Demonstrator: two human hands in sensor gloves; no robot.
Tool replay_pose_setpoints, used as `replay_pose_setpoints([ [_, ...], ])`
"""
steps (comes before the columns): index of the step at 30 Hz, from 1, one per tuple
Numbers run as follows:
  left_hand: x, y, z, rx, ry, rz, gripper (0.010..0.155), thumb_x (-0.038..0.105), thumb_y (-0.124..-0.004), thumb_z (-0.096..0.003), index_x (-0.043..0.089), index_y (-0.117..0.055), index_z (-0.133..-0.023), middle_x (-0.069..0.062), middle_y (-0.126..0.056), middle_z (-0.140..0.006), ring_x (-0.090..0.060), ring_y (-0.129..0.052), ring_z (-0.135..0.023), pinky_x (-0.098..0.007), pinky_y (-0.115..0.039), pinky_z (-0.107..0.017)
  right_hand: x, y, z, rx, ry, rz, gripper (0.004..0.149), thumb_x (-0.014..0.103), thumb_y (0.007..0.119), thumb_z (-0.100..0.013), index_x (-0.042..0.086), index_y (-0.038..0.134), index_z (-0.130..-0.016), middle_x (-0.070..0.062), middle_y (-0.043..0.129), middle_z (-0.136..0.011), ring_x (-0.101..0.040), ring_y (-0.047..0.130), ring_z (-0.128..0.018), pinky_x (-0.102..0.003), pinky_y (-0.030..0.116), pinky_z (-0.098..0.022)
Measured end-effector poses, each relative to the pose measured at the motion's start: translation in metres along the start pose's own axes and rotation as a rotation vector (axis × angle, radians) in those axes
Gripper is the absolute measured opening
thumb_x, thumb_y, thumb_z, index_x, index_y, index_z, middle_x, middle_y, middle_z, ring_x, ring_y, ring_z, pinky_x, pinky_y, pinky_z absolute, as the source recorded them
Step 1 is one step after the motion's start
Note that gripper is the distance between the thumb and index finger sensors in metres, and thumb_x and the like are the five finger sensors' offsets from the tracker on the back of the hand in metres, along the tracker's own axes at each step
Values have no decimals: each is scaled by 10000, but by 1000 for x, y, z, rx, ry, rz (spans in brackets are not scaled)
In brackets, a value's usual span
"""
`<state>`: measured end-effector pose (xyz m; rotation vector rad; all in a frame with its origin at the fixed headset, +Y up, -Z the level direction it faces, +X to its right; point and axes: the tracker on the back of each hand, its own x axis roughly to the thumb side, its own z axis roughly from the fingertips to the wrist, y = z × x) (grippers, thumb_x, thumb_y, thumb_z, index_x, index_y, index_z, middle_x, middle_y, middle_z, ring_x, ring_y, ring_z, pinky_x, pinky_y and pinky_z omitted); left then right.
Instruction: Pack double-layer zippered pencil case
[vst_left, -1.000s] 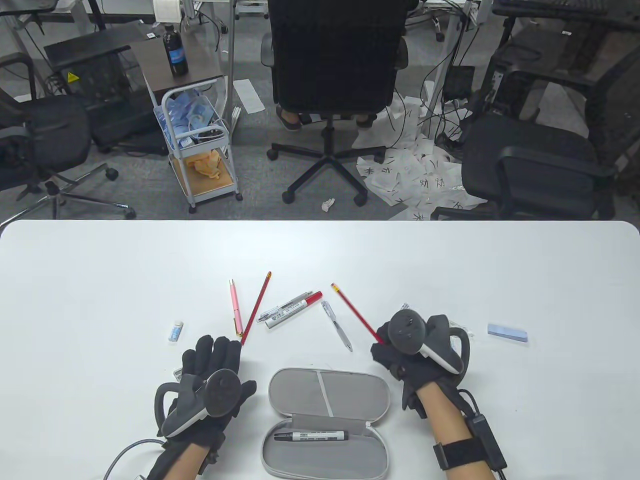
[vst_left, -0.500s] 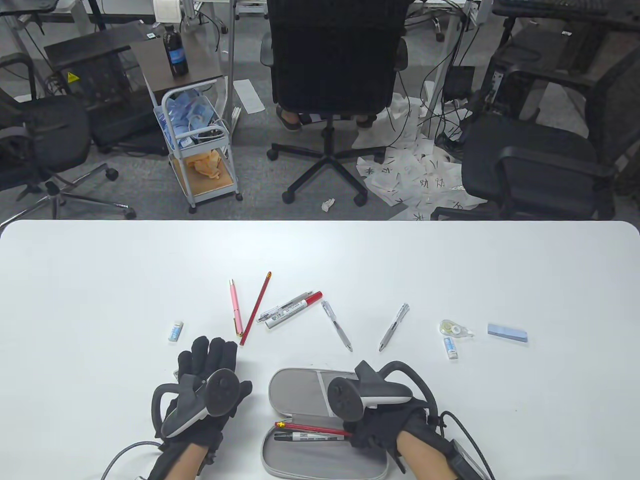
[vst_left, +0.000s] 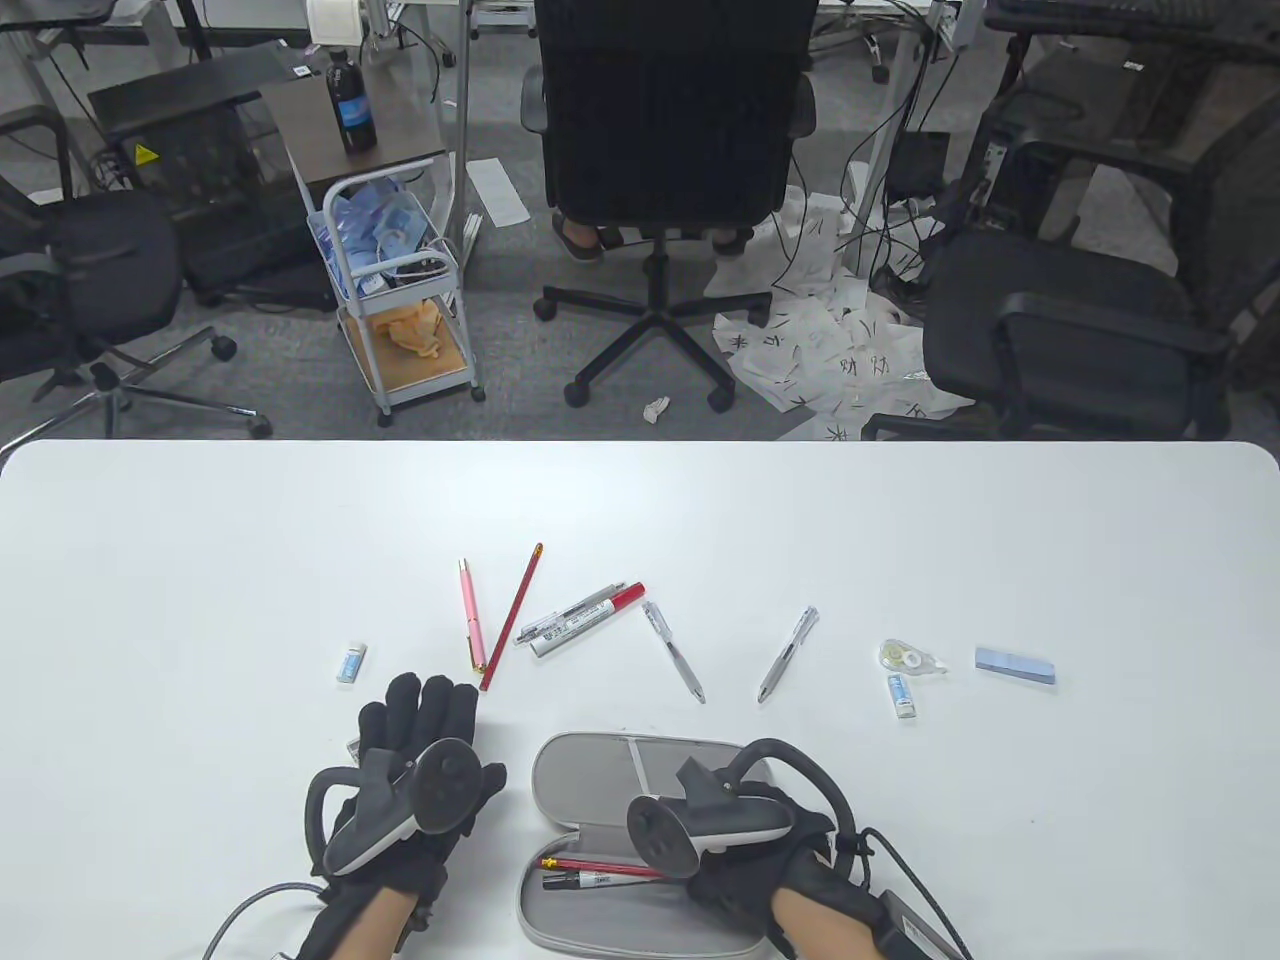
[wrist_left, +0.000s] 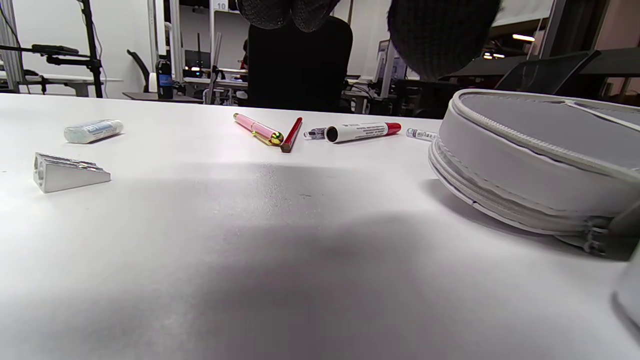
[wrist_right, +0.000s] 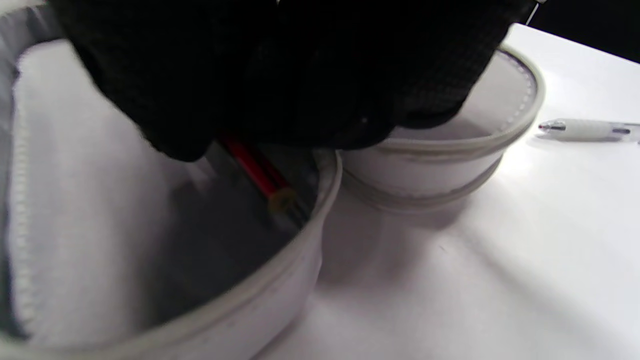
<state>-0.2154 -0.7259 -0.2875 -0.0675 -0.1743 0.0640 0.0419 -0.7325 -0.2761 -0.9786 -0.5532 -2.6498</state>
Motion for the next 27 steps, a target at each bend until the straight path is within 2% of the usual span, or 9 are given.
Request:
replay_pose_setpoints([
  [7, 0, -1, 0, -3, 2, -2, 819, 498, -781, -562, 90, -443, -1186, -215, -434, -1229, -521, -246, -1059, -651, -256, -712, 2, 3, -1, -86, -31, 37, 385, 459, 884, -426, 302, 855, -776, 15, 909, -653, -159, 928, -534, -323, 823, -446],
  [9, 0, -1, 0, -4, 2, -5, 820, 500, -781, -563, 90, -442, -1187, -217, -434, -1228, -521, -247, -1059, -651, -256, -712, 2, 2, 0, -68, -26, 37, 390, 477, 872, -430, 314, 853, -784, 18, 908, -671, -165, 927, -552, -330, 823, -457],
  [12, -1, 0, 0, 0, 3, 1, 821, 500, -782, -562, 90, -441, -1187, -217, -431, -1229, -523, -244, -1059, -651, -254, -712, -8, -5, 5, -70, -19, -27, 467, 531, 831, -435, 297, 838, -840, 18, 921, -733, -200, 937, -598, -350, 828, -474],
  [14, -2, 0, 0, 0, 5, 4, 823, 501, -782, -561, 90, -440, -1187, -216, -431, -1229, -522, -245, -1059, -652, -254, -711, -28, -16, 11, -146, 14, -131, 443, 521, 796, -463, 295, 840, -841, 16, 924, -748, -210, 940, -599, -350, 829, -469],
  [18, -3, -1, -1, -5, 4, 13, 823, 501, -782, -562, 88, -442, -1188, -215, -431, -1229, -519, -243, -1060, -650, -251, -712, -92, -34, 15, -272, 215, -297, 403, 482, 772, -501, 301, 834, -855, 20, 924, -768, -207, 947, -609, -336, 838, -463],
  [21, -3, -1, -1, -7, 2, 14, 823, 501, -782, -562, 89, -442, -1187, -215, -431, -1229, -517, -239, -1060, -646, -249, -713, -143, -27, 1, -265, 530, -367, 407, 454, 775, -509, 279, 832, -871, -1, 928, -784, -219, 957, -615, -332, 843, -450],
  [23, -3, -1, -1, -7, 2, 16, 823, 503, -781, -562, 89, -442, -1188, -214, -432, -1229, -513, -239, -1060, -643, -247, -713, -166, -16, -14, -214, 695, -368, 392, 436, 790, -502, 265, 855, -849, 0, 954, -738, -197, 977, -566, -296, 855, -401],
  [25, -3, -2, -1, -12, 5, 18, 818, 501, -782, -562, 93, -445, -1187, -207, -435, -1230, -508, -239, -1061, -641, -247, -713, -184, -2, -33, -83, 775, -379, 384, 451, 791, -498, 267, 873, -825, 20, 972, -692, -174, 985, -524, -276, 858, -376],
  [27, -3, -4, -1, -24, 5, 15, 820, 503, -780, -564, 93, -441, -1188, -207, -430, -1231, -509, -235, -1060, -641, -245, -713, -192, 3, -43, -39, 841, -401, 399, 491, 782, -493, 274, 882, -812, 28, 977, -683, -166, 989, -518, -266, 861, -372],
])
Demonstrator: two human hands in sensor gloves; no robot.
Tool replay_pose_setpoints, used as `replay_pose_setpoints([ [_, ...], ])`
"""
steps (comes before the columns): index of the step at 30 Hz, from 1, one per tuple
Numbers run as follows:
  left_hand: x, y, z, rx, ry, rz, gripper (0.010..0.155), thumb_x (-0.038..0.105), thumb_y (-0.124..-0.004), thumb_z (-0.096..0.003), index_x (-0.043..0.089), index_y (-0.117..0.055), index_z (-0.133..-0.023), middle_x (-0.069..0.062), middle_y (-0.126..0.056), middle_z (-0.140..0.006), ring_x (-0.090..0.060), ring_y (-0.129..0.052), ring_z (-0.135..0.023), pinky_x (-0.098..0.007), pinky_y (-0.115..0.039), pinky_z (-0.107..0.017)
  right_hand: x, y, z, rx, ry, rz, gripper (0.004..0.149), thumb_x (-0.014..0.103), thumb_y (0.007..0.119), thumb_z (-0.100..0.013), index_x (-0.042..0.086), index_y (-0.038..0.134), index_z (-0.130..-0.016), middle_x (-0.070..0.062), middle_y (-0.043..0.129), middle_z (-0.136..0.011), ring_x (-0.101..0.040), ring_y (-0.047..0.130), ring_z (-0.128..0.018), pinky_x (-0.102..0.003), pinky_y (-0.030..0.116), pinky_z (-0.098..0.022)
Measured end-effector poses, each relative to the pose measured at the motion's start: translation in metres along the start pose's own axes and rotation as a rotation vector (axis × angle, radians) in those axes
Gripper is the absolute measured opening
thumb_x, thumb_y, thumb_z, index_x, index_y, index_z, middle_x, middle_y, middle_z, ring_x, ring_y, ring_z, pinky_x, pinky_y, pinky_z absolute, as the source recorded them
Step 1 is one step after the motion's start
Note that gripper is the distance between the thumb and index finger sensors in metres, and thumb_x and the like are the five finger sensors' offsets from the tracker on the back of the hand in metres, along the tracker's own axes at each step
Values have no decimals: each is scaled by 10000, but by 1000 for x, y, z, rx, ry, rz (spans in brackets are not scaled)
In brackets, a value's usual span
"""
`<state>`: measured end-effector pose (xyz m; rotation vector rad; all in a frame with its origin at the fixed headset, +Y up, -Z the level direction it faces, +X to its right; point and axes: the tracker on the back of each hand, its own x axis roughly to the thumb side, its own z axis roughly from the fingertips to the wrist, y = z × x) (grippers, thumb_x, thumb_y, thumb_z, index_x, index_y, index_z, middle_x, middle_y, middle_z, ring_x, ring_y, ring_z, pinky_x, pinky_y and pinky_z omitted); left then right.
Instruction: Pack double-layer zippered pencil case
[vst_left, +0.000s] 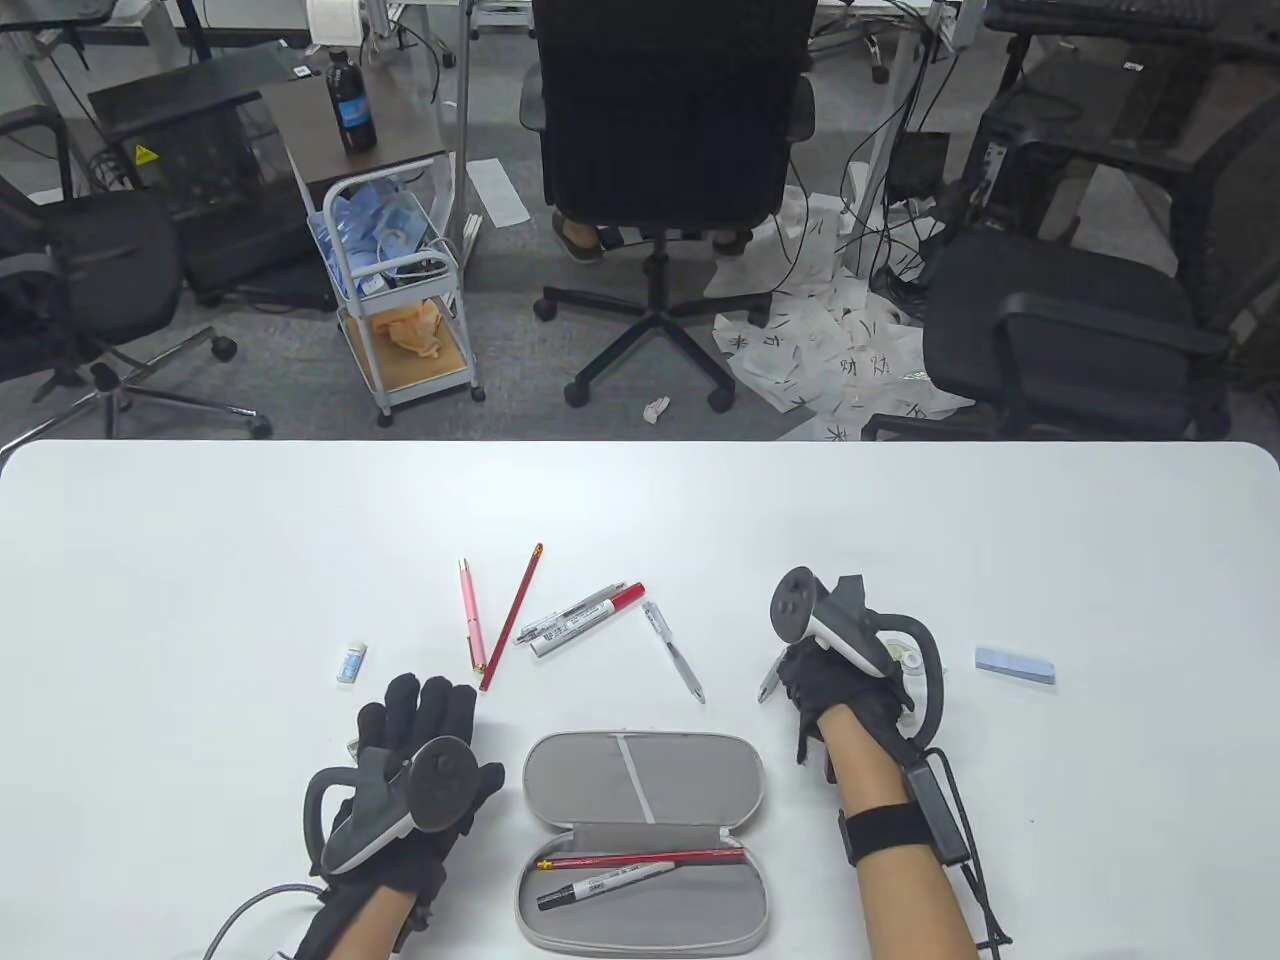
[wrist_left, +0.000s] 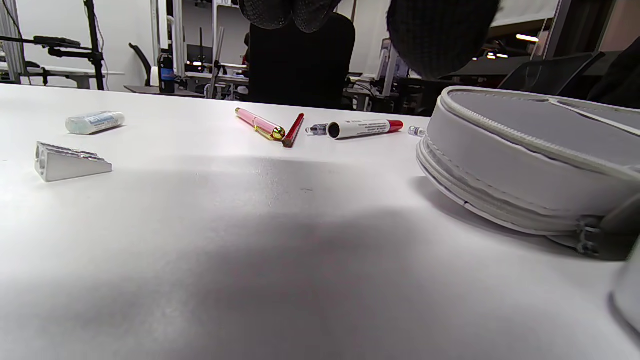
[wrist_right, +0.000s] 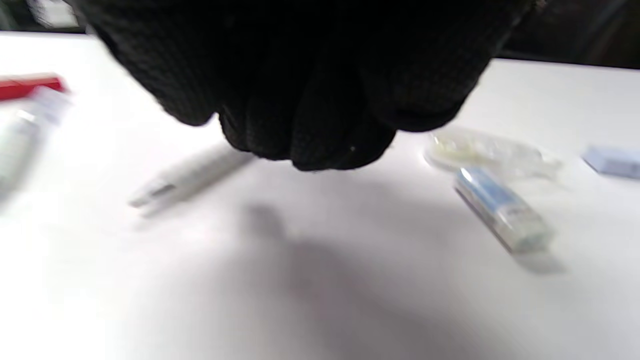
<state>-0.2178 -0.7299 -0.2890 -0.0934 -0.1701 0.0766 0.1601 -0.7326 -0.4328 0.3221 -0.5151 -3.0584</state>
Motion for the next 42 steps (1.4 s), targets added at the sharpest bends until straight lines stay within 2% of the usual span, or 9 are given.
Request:
replay_pose_setpoints([
  [3, 1, 0, 0, 1, -6, 0, 821, 503, -779, -564, 92, -439, -1188, -208, -425, -1232, -510, -232, -1060, -642, -244, -713, 4, 2, -14, -42, 121, -74, 463, 557, 759, -479, 241, 909, -783, 8, 989, -654, -182, 992, -497, -279, 860, -357],
  [9, 1, 4, 0, 16, -23, 7, 845, 505, -788, -559, 91, -412, -1192, -210, -397, -1235, -517, -213, -1056, -647, -233, -709, 23, 9, -32, 111, 160, 5, 617, 628, 757, -457, 139, 852, -820, -3, 952, -683, -185, 979, -536, -288, 862, -394],
  [17, 2, 2, -1, -1, -32, 19, 850, 510, -784, -561, 89, -402, -1194, -216, -386, -1236, -519, -205, -1055, -648, -229, -708, 24, 11, -27, 86, 128, -89, 462, 483, 787, -502, 115, 869, -769, 16, 956, -617, -171, 981, -488, -295, 866, -377],
  [21, 1, -1, -2, -19, -25, 24, 855, 509, -784, -562, 83, -398, -1195, -221, -379, -1236, -521, -201, -1054, -649, -227, -707, 24, -6, 3, -72, -80, -159, 471, 500, 776, -496, 137, 845, -788, 24, 947, -612, -165, 970, -484, -296, 857, -379],
  [25, 0, 2, 0, -8, -13, 8, 853, 508, -783, -562, 84, -399, -1194, -219, -378, -1237, -521, -200, -1054, -648, -226, -709, 40, -16, 59, -236, -558, -139, 466, 501, 778, -483, 162, 841, -796, 34, 943, -622, -162, 963, -498, -298, 852, -394],
  [28, 0, 3, 1, -3, -18, -2, 854, 509, -783, -561, 83, -400, -1194, -219, -380, -1236, -520, -201, -1054, -648, -227, -708, 55, 0, 101, -141, -882, -289, 453, 458, 809, -479, 135, 856, -794, -5, 950, -629, -207, 960, -511, -341, 846, -409],
  [35, 6, 1, 1, -14, -27, -33, 850, 508, -782, -562, 82, -402, -1192, -216, -380, -1236, -505, -192, -1056, -637, -224, -711, 88, 28, 161, 63, -1070, -30, 431, 444, 853, -466, 144, 889, -773, 5, 974, -596, -187, 978, -476, -319, 861, -383],
  [39, 7, 1, 1, -20, -32, -33, 849, 506, -782, -563, 84, -400, -1193, -217, -379, -1236, -503, -190, -1056, -635, -222, -711, 104, 39, 173, 52, -1086, 195, 423, 452, 852, -453, 182, 893, -776, 22, 980, -609, -180, 985, -491, -316, 867, -393],
  [42, 6, 3, 1, -9, -33, -22, 849, 506, -783, -562, 83, -401, -1192, -216, -378, -1236, -505, -191, -1055, -635, -222, -712, 105, 33, 168, 71, -1064, 164, 460, 478, 843, -441, 200, 878, -806, 11, 973, -658, -200, 981, -534, -336, 860, -418],
])
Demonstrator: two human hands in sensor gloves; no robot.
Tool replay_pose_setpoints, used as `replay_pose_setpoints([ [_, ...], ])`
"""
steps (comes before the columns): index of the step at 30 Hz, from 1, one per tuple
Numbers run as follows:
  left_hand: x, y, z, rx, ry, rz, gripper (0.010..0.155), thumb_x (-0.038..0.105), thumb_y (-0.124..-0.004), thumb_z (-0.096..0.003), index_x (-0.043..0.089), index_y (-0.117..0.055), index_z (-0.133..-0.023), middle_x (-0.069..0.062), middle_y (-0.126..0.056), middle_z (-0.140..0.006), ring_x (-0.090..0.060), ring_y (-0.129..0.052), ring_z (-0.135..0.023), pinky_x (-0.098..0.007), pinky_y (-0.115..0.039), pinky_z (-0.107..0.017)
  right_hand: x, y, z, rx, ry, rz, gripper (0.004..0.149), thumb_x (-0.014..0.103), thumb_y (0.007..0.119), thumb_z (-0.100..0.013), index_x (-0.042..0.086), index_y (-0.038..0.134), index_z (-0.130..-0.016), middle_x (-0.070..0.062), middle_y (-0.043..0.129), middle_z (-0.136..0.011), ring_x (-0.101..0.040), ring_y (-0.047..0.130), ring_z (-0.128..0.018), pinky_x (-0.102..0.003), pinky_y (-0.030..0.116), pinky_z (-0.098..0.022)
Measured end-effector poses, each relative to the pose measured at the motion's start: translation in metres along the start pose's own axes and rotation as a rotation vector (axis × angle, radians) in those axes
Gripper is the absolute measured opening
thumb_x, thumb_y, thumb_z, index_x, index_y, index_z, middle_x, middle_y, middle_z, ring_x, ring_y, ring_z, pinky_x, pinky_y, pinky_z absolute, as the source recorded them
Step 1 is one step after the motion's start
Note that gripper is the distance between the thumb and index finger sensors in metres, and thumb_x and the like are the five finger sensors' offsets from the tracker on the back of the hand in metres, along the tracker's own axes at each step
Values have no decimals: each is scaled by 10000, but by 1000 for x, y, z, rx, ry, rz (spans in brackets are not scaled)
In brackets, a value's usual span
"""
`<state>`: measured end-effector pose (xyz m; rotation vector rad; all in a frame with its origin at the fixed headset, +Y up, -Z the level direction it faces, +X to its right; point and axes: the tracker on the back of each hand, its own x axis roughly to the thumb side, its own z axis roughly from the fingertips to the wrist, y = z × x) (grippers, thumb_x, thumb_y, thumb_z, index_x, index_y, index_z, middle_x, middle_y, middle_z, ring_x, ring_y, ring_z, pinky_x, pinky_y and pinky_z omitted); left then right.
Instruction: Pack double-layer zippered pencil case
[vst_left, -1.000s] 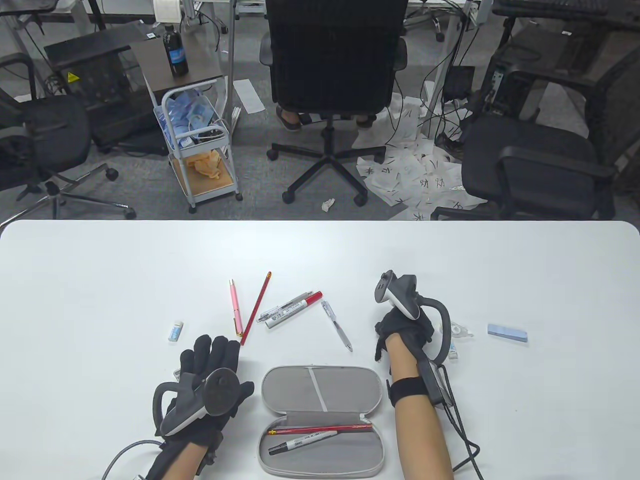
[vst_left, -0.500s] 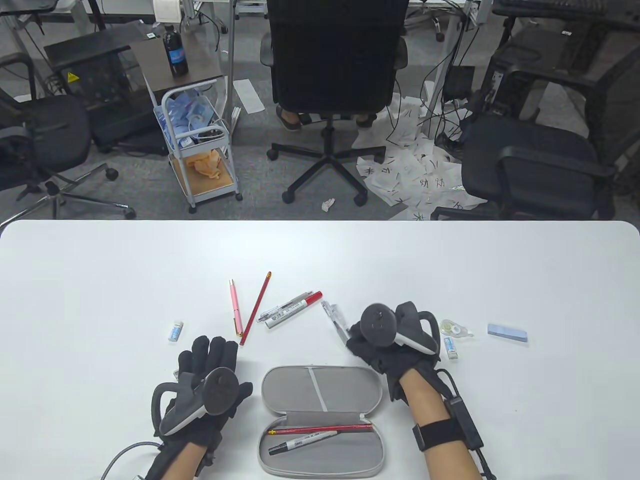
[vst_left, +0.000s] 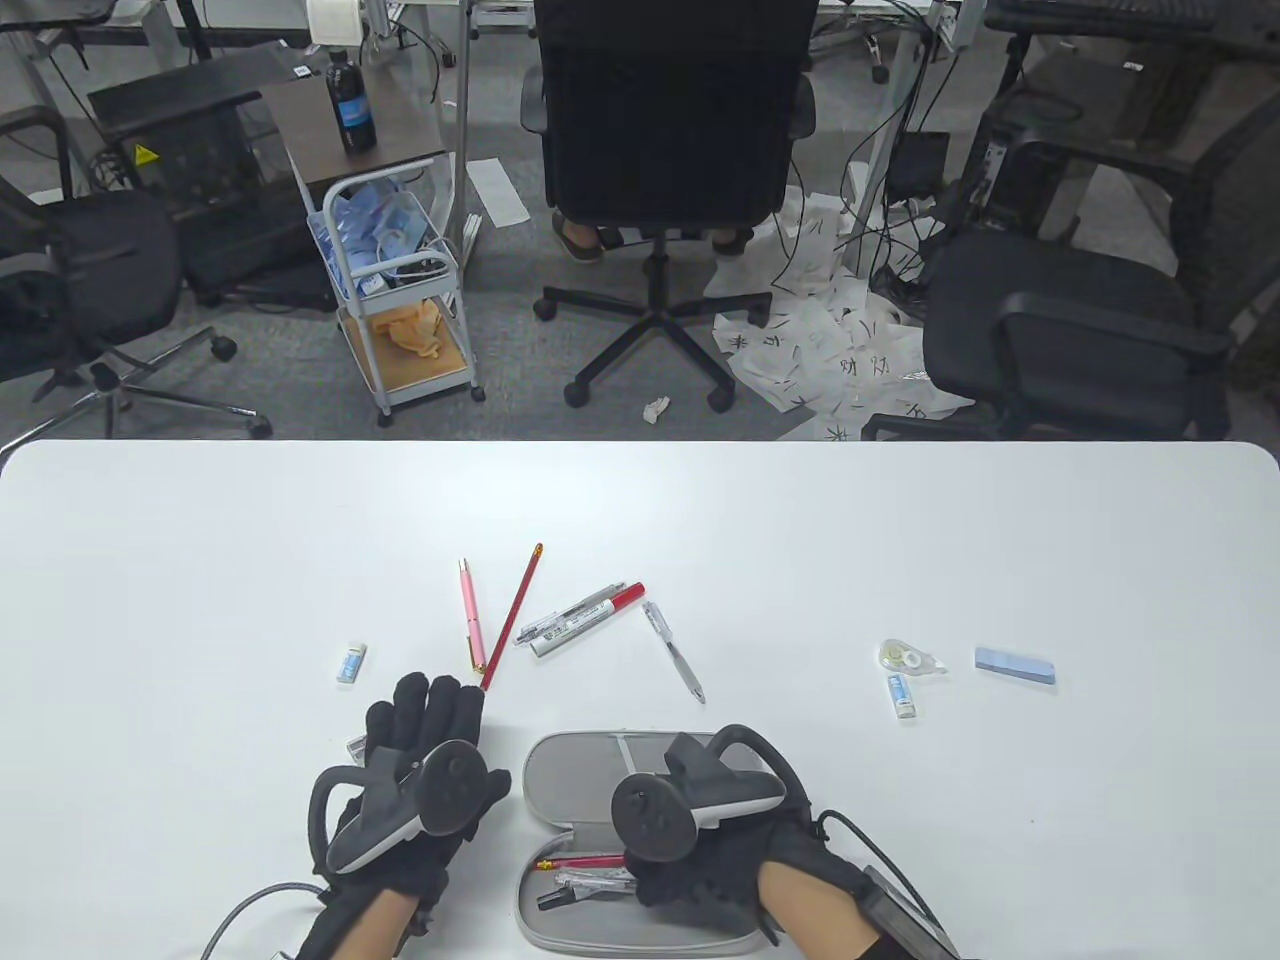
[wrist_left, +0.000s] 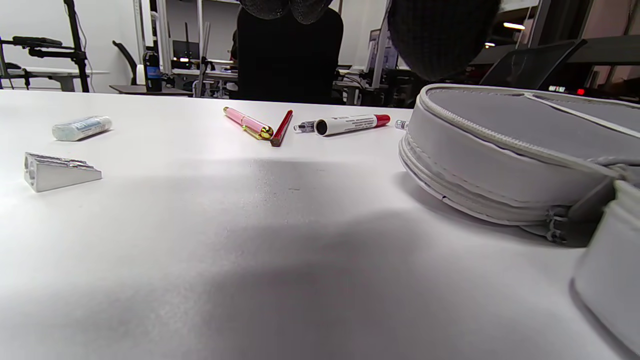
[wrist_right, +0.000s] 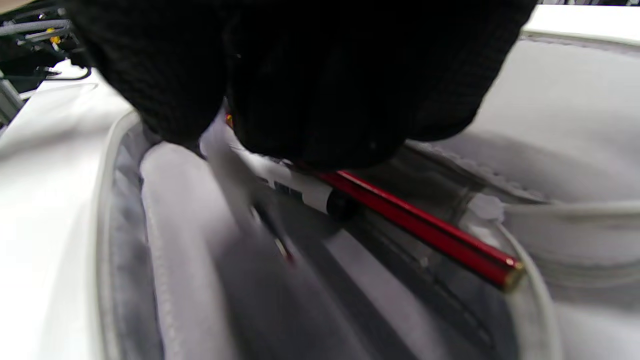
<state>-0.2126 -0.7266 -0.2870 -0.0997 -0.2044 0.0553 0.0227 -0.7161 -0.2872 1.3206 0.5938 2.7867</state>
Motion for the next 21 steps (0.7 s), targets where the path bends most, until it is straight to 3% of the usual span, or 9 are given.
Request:
replay_pose_setpoints([
  [4, -3, 1, 0, 6, 6, 17, 850, 504, -782, -564, 81, -399, -1193, -216, -375, -1237, -506, -190, -1055, -636, -222, -711, -34, -34, 2, -202, 132, -63, 399, 429, 825, -472, 228, 871, -814, 13, 964, -681, -208, 973, -553, -340, 851, -427],
  [6, -3, 0, -1, 1, 8, 21, 847, 504, -782, -564, 83, -401, -1193, -218, -377, -1236, -505, -190, -1055, -636, -222, -711, -59, -50, -2, -280, 266, -67, 394, 427, 825, -478, 244, 864, -825, 20, 958, -698, -204, 970, -568, -336, 849, -436],
  [7, -4, -1, -1, -5, 8, 21, 846, 503, -782, -564, 84, -401, -1192, -216, -376, -1236, -506, -189, -1055, -636, -222, -712, -75, -58, -7, -273, 356, -62, 398, 431, 821, -482, 257, 854, -838, 25, 955, -710, -198, 970, -576, -330, 852, -440],
  [9, -4, -2, -1, -16, 6, 15, 847, 504, -781, -565, 84, -398, -1193, -216, -373, -1237, -505, -185, -1055, -636, -219, -711, -98, -63, -19, -140, 474, -110, 463, 429, 813, -494, 246, 786, -918, 12, 933, -761, -217, 958, -621, -347, 843, -471],
  [13, -5, 0, -1, -12, 9, 20, 846, 503, -781, -565, 84, -401, -1194, -215, -372, -1238, -504, -182, -1055, -635, -217, -712, -135, -60, -45, -55, 660, -60, 505, 455, 815, -484, 229, 778, -935, -8, 924, -802, -248, 949, -659, -372, 834, -490],
  [16, -5, -2, -2, -19, 8, 24, 844, 503, -781, -566, 84, -402, -1194, -216, -373, -1238, -505, -181, -1055, -635, -216, -711, -148, -54, -62, -10, 740, -13, 527, 495, 821, -467, 231, 794, -923, -10, 928, -800, -257, 944, -668, -380, 829, -493],
  [18, -5, -3, -3, -29, 10, 20, 847, 504, -781, -565, 82, -400, -1194, -217, -372, -1237, -505, -183, -1054, -635, -217, -711, -147, -51, -77, -10, 771, 115, 551, 547, 815, -445, 253, 800, -911, 22, 937, -781, -218, 956, -652, -348, 841, -483],
  [21, -5, -4, -3, -23, 13, 20, 847, 502, -782, -565, 84, -398, -1194, -217, -352, -1238, -506, -173, -1052, -636, -215, -711, -144, -42, -93, 44, 780, 98, 538, 564, 818, -435, 258, 827, -878, 37, 954, -738, -200, 961, -623, -339, 843, -473],
])
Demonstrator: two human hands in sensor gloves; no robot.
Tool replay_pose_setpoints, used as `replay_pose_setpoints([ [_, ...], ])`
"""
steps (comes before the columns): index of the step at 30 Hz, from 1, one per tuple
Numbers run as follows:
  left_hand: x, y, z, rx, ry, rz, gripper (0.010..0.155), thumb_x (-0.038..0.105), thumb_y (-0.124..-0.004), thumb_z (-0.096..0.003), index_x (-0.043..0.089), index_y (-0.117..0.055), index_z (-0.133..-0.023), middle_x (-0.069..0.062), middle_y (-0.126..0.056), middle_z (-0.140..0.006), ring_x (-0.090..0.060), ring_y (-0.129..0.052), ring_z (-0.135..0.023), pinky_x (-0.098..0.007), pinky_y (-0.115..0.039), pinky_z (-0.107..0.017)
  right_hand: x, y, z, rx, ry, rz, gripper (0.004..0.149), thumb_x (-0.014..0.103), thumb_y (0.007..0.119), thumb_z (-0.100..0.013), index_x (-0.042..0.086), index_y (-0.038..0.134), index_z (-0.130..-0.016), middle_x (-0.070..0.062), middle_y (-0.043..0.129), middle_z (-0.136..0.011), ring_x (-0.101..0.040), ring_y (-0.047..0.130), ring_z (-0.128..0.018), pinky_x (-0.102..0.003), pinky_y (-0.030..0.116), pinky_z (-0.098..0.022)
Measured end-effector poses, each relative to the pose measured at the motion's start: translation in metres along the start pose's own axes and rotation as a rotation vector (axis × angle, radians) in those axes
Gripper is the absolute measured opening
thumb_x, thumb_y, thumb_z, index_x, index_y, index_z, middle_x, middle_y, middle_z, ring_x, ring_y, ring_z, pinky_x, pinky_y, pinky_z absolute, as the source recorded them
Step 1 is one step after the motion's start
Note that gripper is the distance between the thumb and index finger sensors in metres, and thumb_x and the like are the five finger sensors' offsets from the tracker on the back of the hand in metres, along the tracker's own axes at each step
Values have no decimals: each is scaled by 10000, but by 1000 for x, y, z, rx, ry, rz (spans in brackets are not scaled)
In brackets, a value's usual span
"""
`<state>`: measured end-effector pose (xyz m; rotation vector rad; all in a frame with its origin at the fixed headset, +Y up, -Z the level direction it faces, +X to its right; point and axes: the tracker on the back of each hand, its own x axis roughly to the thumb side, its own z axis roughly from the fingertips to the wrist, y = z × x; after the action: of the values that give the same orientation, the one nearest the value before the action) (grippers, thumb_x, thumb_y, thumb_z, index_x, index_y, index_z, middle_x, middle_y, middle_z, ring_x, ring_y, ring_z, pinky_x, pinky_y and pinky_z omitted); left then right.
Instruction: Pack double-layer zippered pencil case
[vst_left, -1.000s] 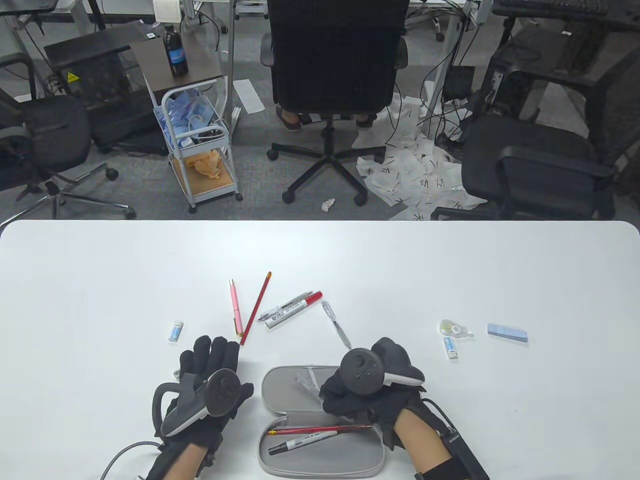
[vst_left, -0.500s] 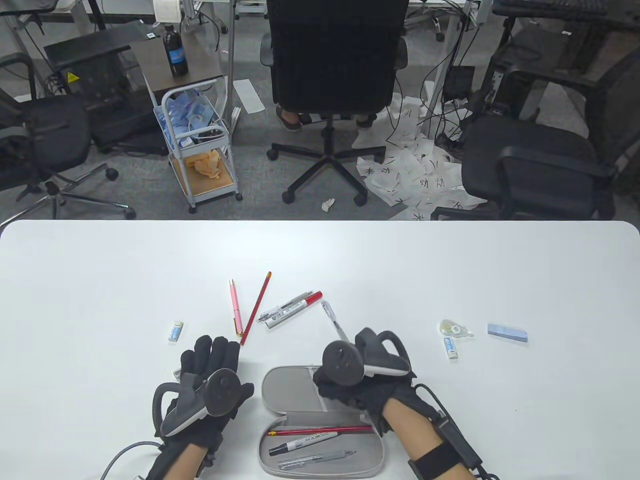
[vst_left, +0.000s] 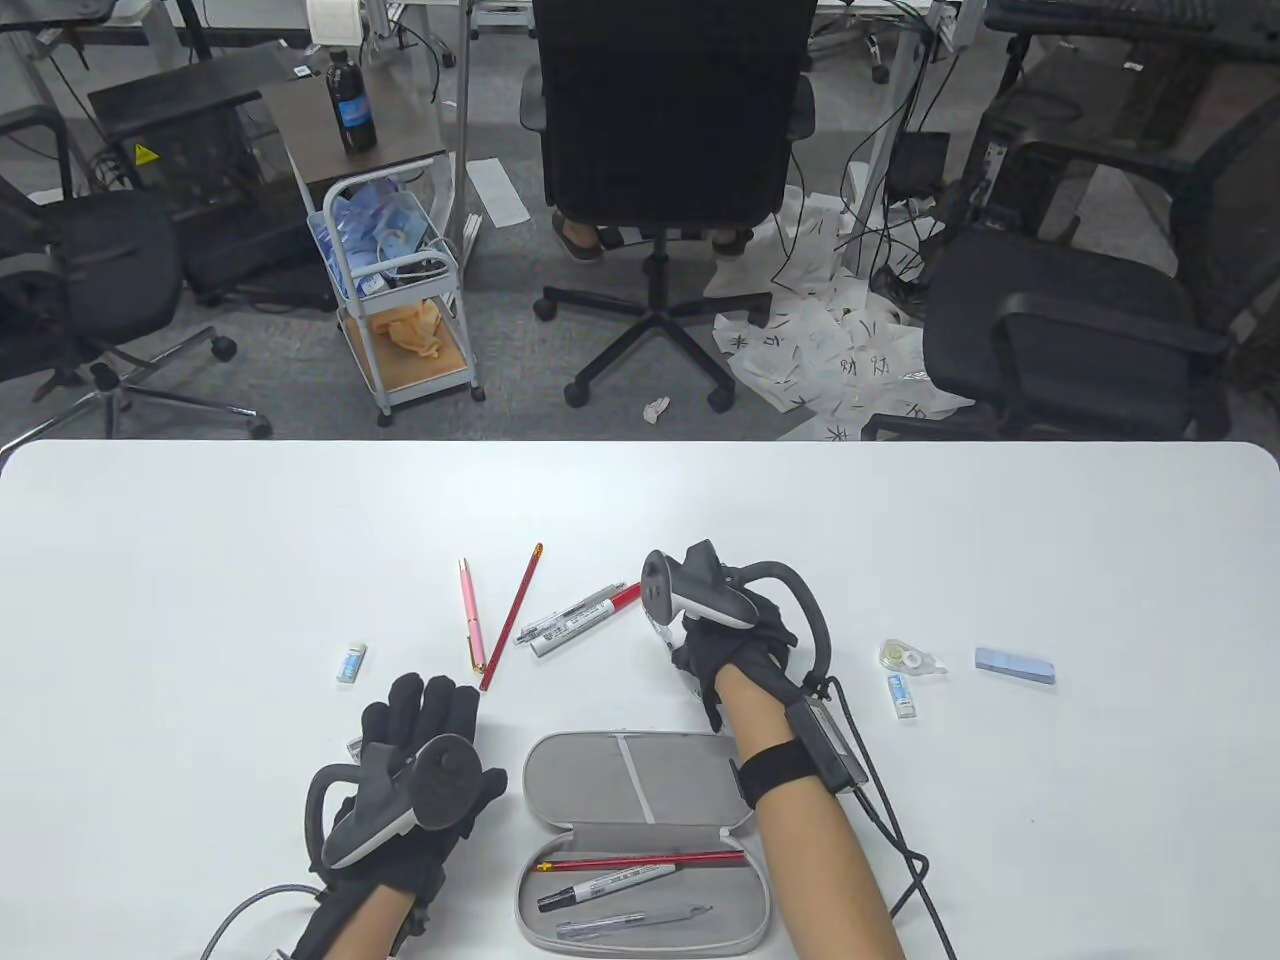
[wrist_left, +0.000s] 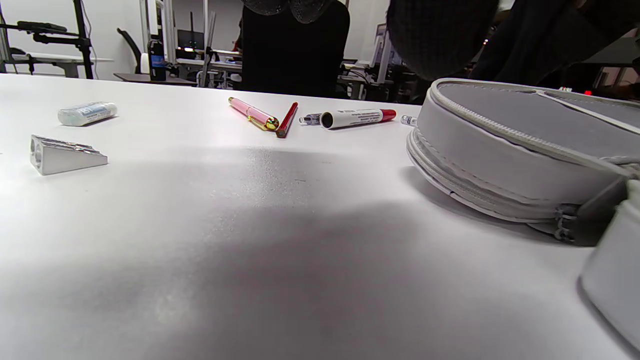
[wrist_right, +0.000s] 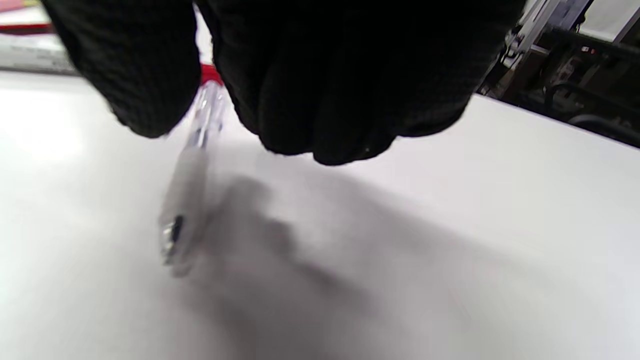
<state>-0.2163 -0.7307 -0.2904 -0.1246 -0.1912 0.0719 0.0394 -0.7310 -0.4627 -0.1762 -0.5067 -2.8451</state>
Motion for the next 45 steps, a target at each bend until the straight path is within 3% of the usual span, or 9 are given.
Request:
replay_pose_setpoints([
  [4, 0, 0, 0, -12, 0, 0, 850, 504, -780, -566, 81, -395, -1195, -218, -350, -1239, -505, -170, -1053, -636, -214, -711, 7, 9, -9, 124, 0, 11, 527, 548, 826, -445, 224, 828, -861, 42, 947, -711, -195, 955, -600, -339, 839, -468],
  [7, 0, 0, 0, -19, -1, 7, 853, 506, -781, -566, 80, -393, -1195, -219, -350, -1239, -506, -168, -1052, -637, -212, -710, 8, 12, -11, 131, 10, 16, 446, 489, 833, -470, 209, 842, -817, 60, 950, -645, -180, 959, -545, -334, 843, -437],
  [12, -1, -1, 0, -22, -1, 14, 861, 510, -781, -564, 78, -385, -1196, -219, -348, -1239, -508, -170, -1051, -638, -215, -711, 5, 14, -12, 188, -6, -6, 447, 459, 846, -479, 175, 829, -824, 46, 942, -640, -185, 953, -539, -339, 839, -433],
  [20, 1, 1, 0, -27, -6, 11, 861, 510, -780, -565, 75, -386, -1196, -224, -348, -1239, -512, -168, -1051, -640, -216, -711, -24, 11, 2, 150, -31, -41, 471, 463, 799, -495, 162, 797, -857, 49, 910, -657, -180, 929, -561, -337, 824, -456],
  [23, 1, 0, 0, -35, -7, 9, 862, 510, -780, -566, 74, -385, -1197, -224, -342, -1240, -513, -165, -1050, -641, -215, -711, -39, 1, 18, 75, -111, -172, 476, 453, 796, -497, 149, 787, -863, 39, 902, -656, -190, 921, -560, -346, 816, -456],
  [27, 0, 1, 0, -35, 4, 11, 859, 509, -778, -567, 77, -384, -1197, -222, -339, -1240, -510, -162, -1051, -641, -214, -711, -34, -5, 58, 12, -359, -328, 475, 437, 804, -501, 135, 784, -868, 22, 898, -659, -209, 913, -564, -364, 806, -459],
  [32, -1, 1, 1, -34, 9, 7, 860, 509, -778, -567, 77, -382, -1197, -223, -340, -1240, -511, -163, -1050, -640, -214, -711, -2, 12, 119, -35, -570, -217, 467, 434, 825, -487, 150, 805, -858, 26, 917, -650, -201, 928, -558, -356, 820, -456],
  [37, 1, 4, 2, -18, 3, -6, 859, 509, -778, -566, 79, -382, -1196, -220, -339, -1240, -509, -165, -1051, -639, -216, -712, 28, 33, 162, -36, -649, -9, 456, 428, 841, -476, 169, 818, -851, 31, 928, -648, -196, 937, -558, -352, 828, -458],
  [45, 1, 3, 3, -22, 14, -18, 859, 508, -778, -565, 80, -382, -1196, -221, -340, -1240, -512, -165, -1050, -640, -217, -711, 44, 58, 179, 10, -693, 49, 448, 447, 869, -459, 201, 839, -832, 46, 940, -638, -186, 944, -546, -339, 835, -446],
])
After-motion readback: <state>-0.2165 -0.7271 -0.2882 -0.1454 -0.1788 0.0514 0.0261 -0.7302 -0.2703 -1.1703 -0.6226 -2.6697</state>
